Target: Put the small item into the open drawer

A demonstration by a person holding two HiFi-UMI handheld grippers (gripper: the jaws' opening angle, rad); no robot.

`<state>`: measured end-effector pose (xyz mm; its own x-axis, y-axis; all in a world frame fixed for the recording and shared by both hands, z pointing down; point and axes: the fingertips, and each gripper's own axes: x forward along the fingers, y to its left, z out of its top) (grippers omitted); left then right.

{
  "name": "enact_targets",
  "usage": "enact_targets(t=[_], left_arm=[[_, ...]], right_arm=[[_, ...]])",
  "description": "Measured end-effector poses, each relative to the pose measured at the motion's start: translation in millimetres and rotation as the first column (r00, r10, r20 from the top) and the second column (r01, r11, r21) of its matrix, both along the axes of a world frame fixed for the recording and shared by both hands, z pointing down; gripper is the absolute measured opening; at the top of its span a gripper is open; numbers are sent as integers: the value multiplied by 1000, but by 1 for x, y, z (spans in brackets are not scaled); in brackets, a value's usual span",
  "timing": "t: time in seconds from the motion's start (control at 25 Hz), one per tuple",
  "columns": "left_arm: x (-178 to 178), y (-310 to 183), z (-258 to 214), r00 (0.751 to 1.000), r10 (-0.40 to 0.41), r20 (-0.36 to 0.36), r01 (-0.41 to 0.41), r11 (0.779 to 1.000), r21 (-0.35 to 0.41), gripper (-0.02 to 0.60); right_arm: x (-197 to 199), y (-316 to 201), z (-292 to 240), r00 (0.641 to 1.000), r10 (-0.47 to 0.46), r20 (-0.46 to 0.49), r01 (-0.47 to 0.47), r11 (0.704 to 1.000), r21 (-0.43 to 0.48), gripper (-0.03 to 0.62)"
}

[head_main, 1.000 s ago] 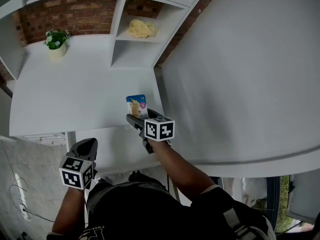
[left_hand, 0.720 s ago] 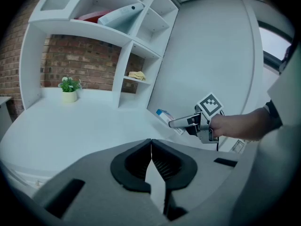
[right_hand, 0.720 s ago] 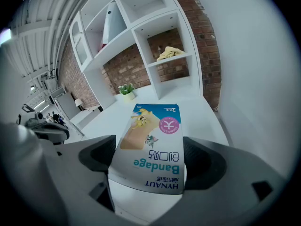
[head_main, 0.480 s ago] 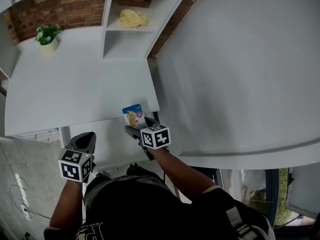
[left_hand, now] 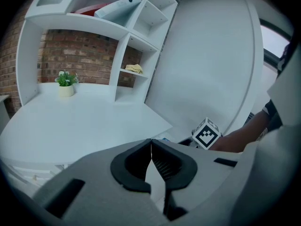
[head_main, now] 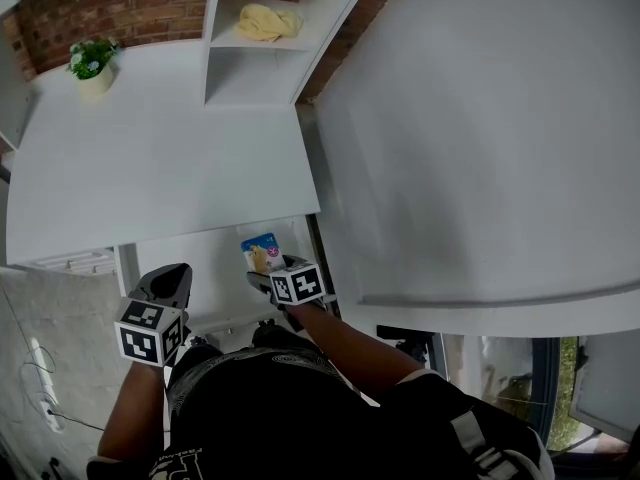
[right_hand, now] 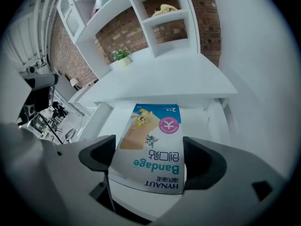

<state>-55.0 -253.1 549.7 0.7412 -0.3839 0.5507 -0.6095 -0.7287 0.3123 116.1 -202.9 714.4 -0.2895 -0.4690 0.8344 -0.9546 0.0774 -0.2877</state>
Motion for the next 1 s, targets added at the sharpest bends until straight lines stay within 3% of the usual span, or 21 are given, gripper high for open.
enact_targets(t=[0.52, 1.0], left_arm=[[-28, 13, 9, 996, -76, 37, 77, 997, -23, 18], [-54, 19, 15, 986, -150, 68, 153, 987, -40, 18]], right_arm=[[-19, -7, 67, 996, 76, 46, -66, 982, -174, 434], [-24, -22, 118, 994, 108, -15, -109, 970, -217, 434]])
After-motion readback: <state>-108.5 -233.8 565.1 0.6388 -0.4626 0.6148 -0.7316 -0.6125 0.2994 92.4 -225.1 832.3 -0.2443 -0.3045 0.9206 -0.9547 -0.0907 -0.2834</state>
